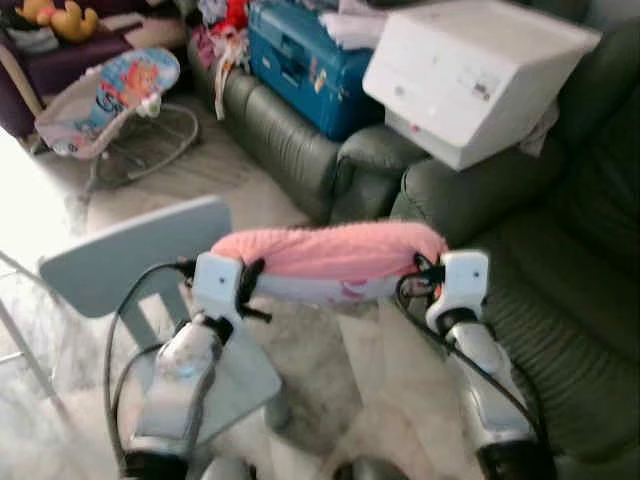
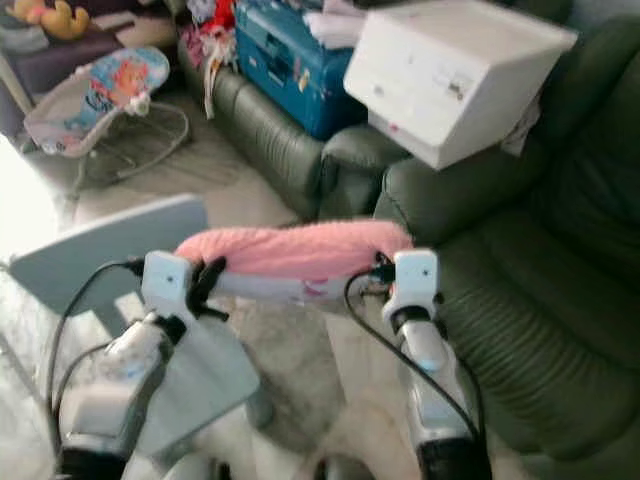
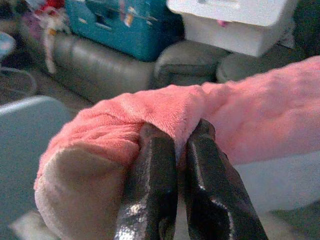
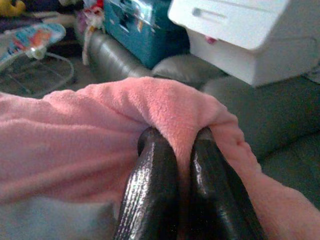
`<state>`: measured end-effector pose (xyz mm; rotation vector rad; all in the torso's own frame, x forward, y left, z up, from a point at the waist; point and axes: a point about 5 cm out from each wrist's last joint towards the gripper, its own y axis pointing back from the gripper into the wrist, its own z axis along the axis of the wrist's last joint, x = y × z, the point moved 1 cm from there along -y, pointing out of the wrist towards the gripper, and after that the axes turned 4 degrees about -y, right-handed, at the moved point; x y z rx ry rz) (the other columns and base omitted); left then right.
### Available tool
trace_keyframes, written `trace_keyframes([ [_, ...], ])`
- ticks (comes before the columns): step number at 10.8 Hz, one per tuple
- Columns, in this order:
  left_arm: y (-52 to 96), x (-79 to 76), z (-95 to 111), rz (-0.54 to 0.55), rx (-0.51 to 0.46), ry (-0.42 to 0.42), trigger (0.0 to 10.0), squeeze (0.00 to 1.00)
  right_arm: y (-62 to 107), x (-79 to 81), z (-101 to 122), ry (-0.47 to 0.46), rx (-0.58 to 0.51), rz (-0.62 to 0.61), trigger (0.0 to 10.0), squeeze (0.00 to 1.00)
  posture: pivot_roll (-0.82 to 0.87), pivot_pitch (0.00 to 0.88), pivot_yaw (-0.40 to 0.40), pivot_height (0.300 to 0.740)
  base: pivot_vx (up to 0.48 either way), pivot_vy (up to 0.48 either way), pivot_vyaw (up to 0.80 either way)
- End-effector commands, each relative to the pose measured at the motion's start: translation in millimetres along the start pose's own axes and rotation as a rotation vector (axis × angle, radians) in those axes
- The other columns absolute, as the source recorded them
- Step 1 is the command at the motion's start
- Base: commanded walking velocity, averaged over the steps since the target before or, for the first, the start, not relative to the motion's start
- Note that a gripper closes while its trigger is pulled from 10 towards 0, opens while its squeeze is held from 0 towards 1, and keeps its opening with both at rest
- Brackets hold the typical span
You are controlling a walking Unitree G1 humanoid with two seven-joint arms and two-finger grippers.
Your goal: Move the pillow to the sofa
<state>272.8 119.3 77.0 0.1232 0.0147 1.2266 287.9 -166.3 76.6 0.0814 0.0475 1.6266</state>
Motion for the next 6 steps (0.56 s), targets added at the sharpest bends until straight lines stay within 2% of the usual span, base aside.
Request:
trace_keyframes([
  [1, -0.6, -4.6, 3.7, -0.023, -0.015, -0.005, 10.0, 0.0, 0.2, -3.5, 1.7, -0.006, -0.007, -0.01, 10.0, 0.0, -0.01, 0.039, -0.062, 0.74, 0.0, 0.0, 0.0],
  [2, -1.6, -3.4, 3.4, -0.002, -0.007, 0.011, 10.0, 0.0, 0.2, -3.9, 1.2, -0.005, -0.001, -0.014, 10.0, 0.0, -0.01, 0.039, -0.065, 0.74, 0.0, 0.0, -0.5],
  [4, -2.0, -3.6, 2.1, -0.002, 0.007, 0.049, 10.0, 0.0, 0.9, -4.3, 0.0, -0.004, 0.005, -0.016, 10.0, 0.0, -0.01, 0.042, -0.063, 0.74, 0.0, 0.0, 0.0],
  [6, -1.5, -3.4, 2.2, -0.004, 0.008, 0.057, 10.0, 0.0, 1.7, -4.1, -0.8, -0.007, 0.007, -0.018, 10.0, 0.0, -0.01, 0.047, -0.06, 0.74, 0.0, 0.0, -0.8],
])
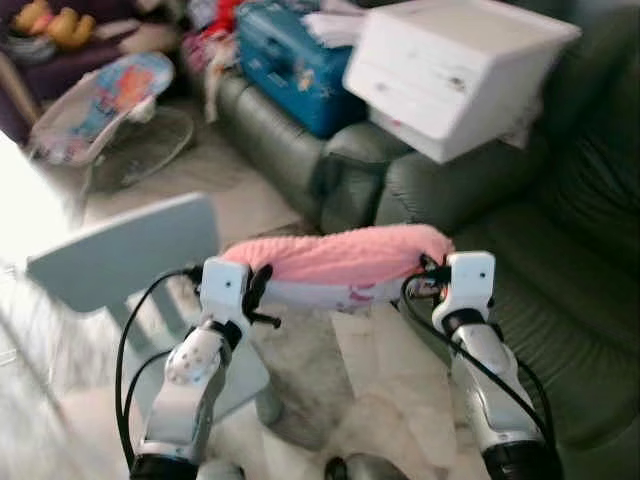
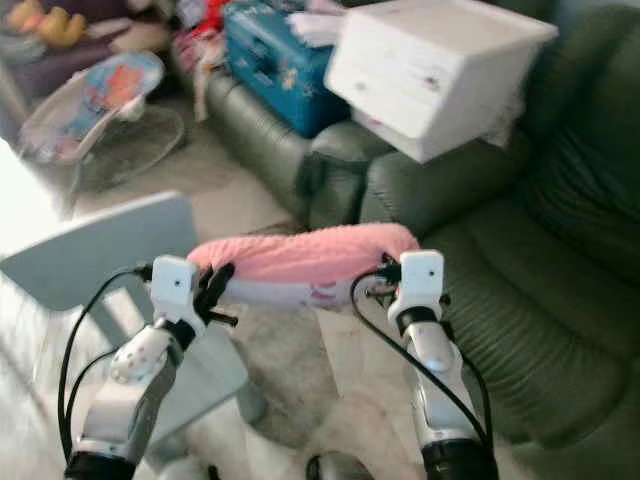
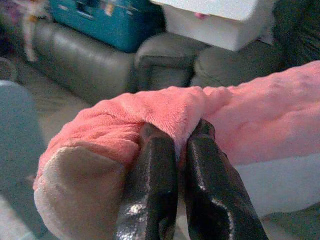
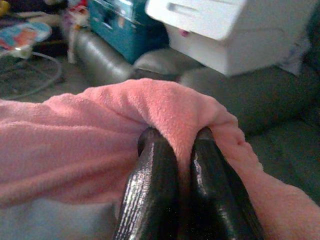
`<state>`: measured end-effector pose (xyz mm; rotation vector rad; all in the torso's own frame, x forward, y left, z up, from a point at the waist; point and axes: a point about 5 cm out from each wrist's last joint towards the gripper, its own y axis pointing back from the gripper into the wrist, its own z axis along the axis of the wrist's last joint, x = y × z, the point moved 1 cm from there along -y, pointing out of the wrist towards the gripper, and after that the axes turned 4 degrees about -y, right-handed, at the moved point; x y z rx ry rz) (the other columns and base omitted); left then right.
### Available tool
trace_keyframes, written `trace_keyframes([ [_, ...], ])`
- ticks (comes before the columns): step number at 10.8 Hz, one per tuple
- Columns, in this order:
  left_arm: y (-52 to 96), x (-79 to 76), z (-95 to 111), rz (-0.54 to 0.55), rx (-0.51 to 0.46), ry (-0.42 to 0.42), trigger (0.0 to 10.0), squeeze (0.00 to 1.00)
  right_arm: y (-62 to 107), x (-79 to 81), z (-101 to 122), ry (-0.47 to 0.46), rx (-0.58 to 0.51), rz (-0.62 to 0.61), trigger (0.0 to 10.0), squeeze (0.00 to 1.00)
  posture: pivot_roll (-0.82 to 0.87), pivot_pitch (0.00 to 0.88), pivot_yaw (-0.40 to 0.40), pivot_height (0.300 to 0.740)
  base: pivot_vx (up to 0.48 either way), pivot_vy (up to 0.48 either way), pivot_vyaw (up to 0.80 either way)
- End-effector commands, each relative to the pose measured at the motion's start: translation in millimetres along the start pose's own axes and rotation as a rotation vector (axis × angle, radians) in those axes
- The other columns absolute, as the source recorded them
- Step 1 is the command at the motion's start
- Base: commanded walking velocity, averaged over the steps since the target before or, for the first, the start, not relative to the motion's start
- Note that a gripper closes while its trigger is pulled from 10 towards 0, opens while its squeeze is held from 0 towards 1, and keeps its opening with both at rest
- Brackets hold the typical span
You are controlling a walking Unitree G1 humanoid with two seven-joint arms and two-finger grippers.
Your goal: Move the pillow to the sofa
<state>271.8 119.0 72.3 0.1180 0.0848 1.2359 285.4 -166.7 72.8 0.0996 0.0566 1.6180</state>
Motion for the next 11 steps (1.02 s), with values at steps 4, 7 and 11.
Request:
trace_keyframes([
  [4, 1.8, -1.7, 5.7, -0.011, -0.006, 0.012, 10.0, 0.0, 2.3, -1.8, 0.0, -0.003, 0.001, -0.012, 10.0, 0.0, -0.01, 0.06, -0.056, 0.74, 0.0, 0.0, -0.4],
  [7, 2.9, -1.8, 5.3, -0.012, 0.003, 0.017, 10.0, 0.0, 3.6, -2.2, -2.2, -0.007, 0.011, -0.015, 10.0, 0.0, -0.01, 0.066, -0.055, 0.74, 0.0, 0.0, -0.8],
  [11, 4.8, -11.4, 8.3, -0.112, -0.017, 0.007, 10.0, 0.0, 4.3, -2.2, -2.8, -0.007, 0.016, -0.015, 10.0, 0.0, -0.01, 0.07, -0.055, 0.74, 0.0, 0.0, -0.8],
])
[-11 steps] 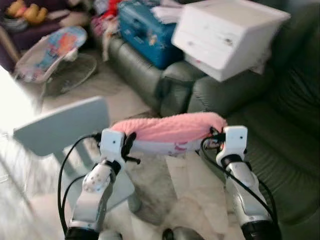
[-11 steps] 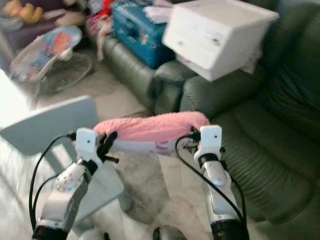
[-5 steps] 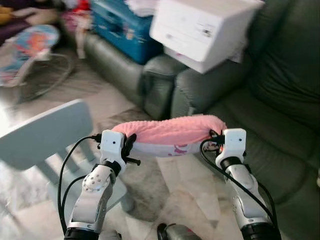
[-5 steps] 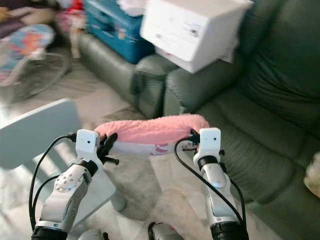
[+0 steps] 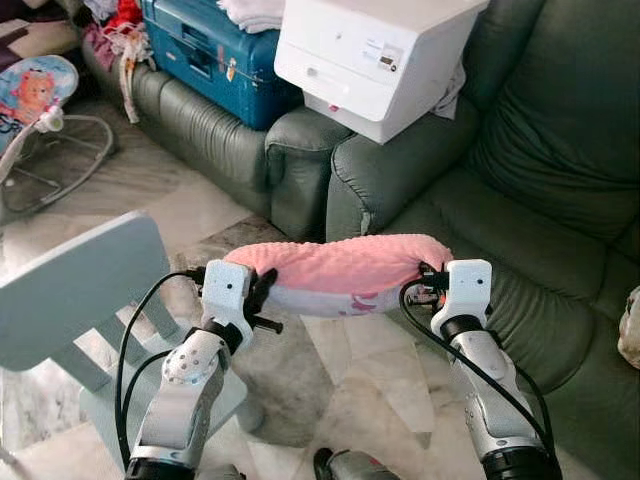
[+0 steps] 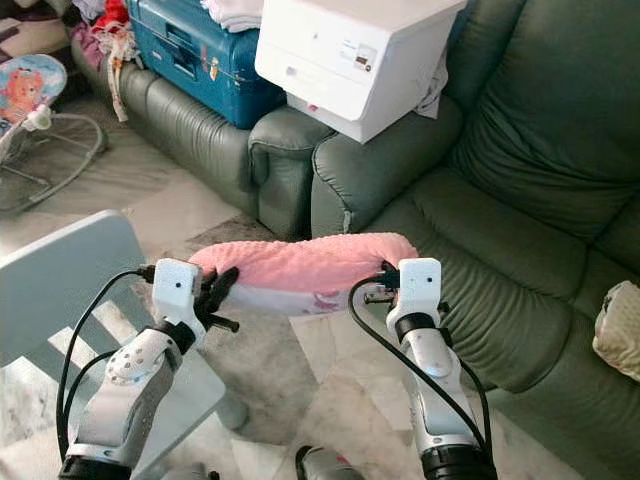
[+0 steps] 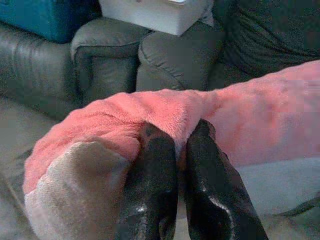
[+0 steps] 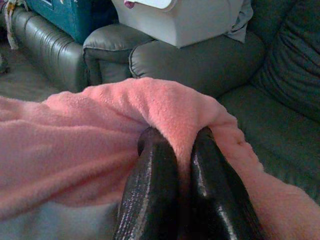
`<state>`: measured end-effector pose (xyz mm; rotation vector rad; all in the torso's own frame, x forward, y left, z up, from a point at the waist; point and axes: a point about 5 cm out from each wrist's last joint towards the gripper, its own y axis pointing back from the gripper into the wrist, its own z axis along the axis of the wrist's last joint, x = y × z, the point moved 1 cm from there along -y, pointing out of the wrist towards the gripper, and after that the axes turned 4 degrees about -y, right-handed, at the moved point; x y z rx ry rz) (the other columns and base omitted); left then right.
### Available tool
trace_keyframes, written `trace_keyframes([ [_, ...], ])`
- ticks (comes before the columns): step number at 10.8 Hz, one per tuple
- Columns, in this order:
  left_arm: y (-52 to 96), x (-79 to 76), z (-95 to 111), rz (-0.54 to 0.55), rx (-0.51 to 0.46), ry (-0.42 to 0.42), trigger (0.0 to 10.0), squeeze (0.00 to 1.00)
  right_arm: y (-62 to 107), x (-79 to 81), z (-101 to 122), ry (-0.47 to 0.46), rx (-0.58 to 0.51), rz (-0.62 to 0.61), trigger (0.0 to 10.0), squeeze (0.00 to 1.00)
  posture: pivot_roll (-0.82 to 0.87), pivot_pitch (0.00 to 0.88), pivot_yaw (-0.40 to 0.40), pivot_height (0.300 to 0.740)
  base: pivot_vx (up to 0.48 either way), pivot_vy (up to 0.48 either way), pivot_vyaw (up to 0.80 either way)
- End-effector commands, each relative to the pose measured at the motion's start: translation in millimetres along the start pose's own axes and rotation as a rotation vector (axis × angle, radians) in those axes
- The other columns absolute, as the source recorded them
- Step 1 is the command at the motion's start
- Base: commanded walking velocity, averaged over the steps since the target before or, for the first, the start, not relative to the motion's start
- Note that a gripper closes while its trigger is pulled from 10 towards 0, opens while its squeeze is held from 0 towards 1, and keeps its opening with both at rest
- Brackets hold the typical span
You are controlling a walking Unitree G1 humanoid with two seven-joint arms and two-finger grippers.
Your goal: Move the pillow to the sofa
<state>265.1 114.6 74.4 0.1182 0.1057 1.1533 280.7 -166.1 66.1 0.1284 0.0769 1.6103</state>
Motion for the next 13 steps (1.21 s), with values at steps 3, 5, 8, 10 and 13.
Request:
trace_keyframes([
  [3, -1.2, -5.7, 8.2, -0.019, -0.04, -0.001, 10.0, 0.0, -0.7, -4.0, 4.5, 0.003, -0.013, -0.01, 10.0, 0.0, -0.01, 0.067, -0.057, 0.74, 0.0, 0.0, -0.8],
  [5, -2.5, -3.7, 5.6, 0.01, -0.015, 0.017, 10.0, 0.0, -0.3, -3.9, 3.6, -0.002, -0.011, -0.007, 10.0, 0.0, -0.01, 0.065, -0.058, 0.74, 0.0, 0.0, -0.4],
  [8, -2.7, -6.8, 5.1, -0.012, -0.015, 0.021, 10.0, 0.0, -0.8, -4.2, 3.8, 0.0, -0.011, -0.004, 10.0, 0.0, -0.01, 0.064, -0.061, 0.74, 0.0, 0.36, 0.0],
  [10, -2.7, -7.4, 5.1, -0.02, -0.013, 0.023, 10.0, 0.0, -0.8, -4.2, 3.9, 0.0, -0.01, -0.004, 10.0, 0.0, -0.01, 0.065, -0.061, 0.74, 0.0, 0.465, 0.0],
  [13, -1.6, -7.7, 5.0, -0.02, -0.015, 0.024, 10.0, 0.0, -0.6, -3.9, 3.2, 0.0, -0.008, -0.002, 10.0, 0.0, -0.01, 0.065, -0.063, 0.74, 0.0, 0.43, 0.0],
])
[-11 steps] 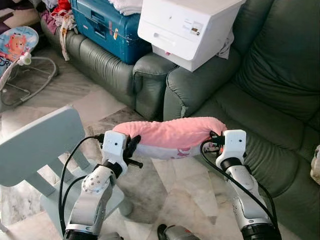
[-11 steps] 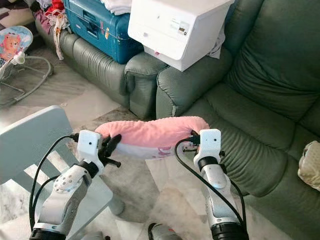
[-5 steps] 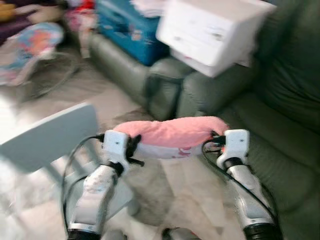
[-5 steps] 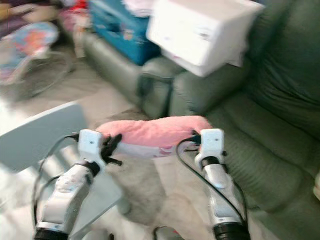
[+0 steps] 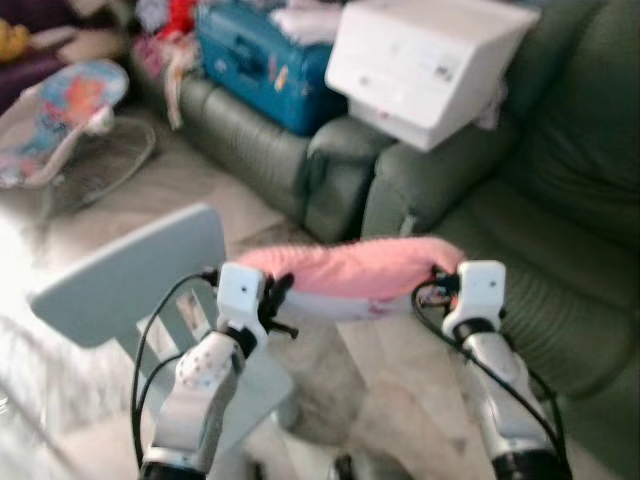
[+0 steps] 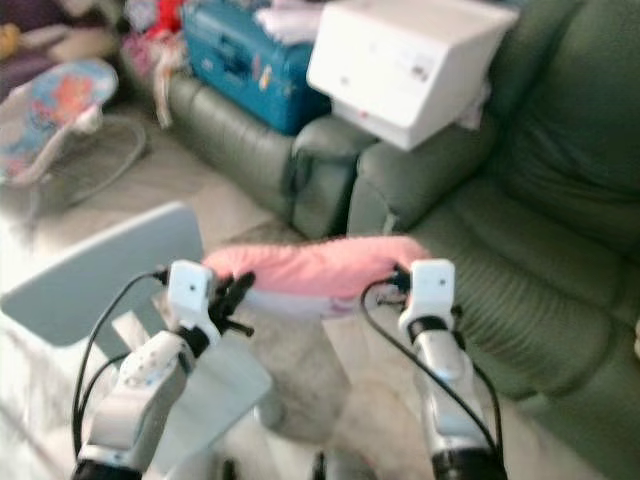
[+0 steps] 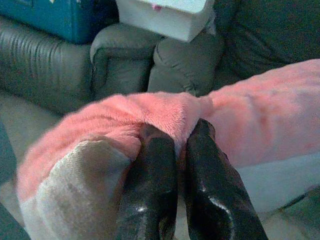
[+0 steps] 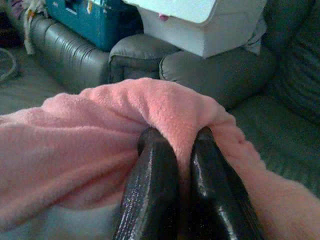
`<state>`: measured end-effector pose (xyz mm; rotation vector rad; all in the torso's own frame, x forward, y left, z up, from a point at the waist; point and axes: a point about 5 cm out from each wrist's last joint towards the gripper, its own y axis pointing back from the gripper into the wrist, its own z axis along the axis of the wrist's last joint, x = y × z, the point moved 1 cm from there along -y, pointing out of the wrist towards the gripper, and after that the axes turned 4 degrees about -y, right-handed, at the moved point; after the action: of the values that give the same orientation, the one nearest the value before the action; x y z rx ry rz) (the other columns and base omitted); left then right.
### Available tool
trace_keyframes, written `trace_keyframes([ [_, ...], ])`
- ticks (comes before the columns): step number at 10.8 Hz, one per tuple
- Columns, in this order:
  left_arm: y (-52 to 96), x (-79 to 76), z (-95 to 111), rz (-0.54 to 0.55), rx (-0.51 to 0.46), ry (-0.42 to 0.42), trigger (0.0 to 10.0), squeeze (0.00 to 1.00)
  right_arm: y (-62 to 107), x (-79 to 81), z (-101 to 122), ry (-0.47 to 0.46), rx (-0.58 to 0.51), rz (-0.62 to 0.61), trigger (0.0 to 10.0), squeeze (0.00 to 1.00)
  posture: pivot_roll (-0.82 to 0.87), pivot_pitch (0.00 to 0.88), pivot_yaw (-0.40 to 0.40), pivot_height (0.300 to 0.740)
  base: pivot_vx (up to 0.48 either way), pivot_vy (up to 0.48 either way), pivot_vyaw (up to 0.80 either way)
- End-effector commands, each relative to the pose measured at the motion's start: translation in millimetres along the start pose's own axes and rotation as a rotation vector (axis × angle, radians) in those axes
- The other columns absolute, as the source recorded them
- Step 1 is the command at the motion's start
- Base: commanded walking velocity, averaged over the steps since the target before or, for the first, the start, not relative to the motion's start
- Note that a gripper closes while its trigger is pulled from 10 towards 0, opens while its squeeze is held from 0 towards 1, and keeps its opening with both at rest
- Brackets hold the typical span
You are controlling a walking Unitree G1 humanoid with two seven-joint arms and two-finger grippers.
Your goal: Move the pillow to the sofa
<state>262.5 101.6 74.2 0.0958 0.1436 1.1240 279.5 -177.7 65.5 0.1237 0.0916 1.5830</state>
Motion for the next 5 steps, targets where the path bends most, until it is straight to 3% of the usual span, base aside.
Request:
trace_keyframes([
  [1, 2.2, 4.9, 7.0, 0.005, -0.032, -0.028, 10.0, 0.0, -2.2, 8.0, 3.5, -0.01, -0.013, 0.027, 10.0, 0.0, -0.01, 0.065, -0.064, 0.74, 0.0, 0.0, 0.0],
  [5, 4.4, 0.4, 5.9, -0.027, -0.022, -0.029, 10.0, 0.0, -3.1, 9.3, 2.7, -0.009, -0.01, 0.033, 10.0, 0.0, 0.0, 0.063, -0.065, 0.74, 0.0, 0.0, 0.0],
])
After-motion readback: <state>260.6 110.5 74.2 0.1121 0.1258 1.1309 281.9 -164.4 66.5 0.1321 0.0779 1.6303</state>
